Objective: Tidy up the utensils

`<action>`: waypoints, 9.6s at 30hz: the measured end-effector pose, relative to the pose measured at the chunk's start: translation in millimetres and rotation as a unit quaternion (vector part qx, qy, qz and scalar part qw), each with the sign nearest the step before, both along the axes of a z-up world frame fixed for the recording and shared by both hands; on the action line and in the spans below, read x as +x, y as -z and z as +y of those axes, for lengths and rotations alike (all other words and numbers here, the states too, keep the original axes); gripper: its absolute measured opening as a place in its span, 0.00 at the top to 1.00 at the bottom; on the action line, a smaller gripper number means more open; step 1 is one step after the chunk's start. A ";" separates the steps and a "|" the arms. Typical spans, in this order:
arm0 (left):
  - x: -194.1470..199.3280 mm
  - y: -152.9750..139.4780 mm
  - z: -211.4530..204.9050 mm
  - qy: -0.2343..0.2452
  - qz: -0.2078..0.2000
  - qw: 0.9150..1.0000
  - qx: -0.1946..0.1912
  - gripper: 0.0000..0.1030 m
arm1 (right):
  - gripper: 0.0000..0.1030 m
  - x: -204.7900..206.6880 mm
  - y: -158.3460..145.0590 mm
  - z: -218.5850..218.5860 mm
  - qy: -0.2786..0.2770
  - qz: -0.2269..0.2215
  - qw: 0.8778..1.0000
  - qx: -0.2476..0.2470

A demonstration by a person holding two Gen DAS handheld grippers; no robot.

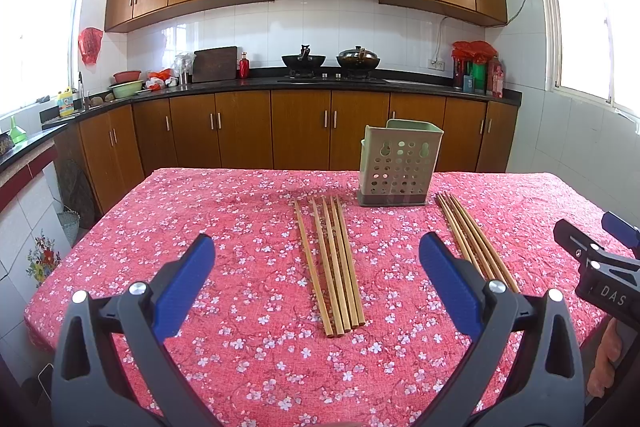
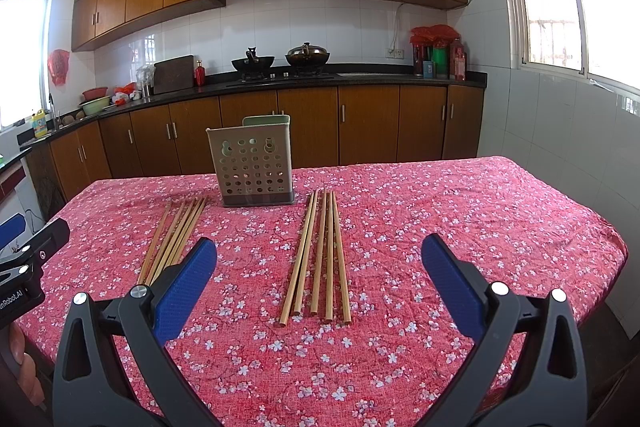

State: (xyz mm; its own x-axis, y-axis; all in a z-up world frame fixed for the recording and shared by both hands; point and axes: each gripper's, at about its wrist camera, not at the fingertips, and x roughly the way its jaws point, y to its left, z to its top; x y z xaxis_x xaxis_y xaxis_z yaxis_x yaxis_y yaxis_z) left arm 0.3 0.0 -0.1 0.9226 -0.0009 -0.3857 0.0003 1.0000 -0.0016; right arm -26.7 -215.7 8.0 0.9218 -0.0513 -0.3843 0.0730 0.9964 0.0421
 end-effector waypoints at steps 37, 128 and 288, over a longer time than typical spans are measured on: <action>-0.6 6.2 -4.4 -0.003 0.003 1.000 0.002 0.04 | 0.02 2.5 1.9 -1.2 0.000 0.002 1.000 0.001; 198.0 94.6 71.3 -0.037 0.249 0.967 -0.031 0.90 | 0.91 193.9 103.0 -97.5 0.038 0.227 0.972 0.039; 212.9 96.5 48.7 -0.021 0.242 0.969 -0.041 0.90 | 0.92 198.0 101.6 -86.3 -0.003 0.229 0.973 0.028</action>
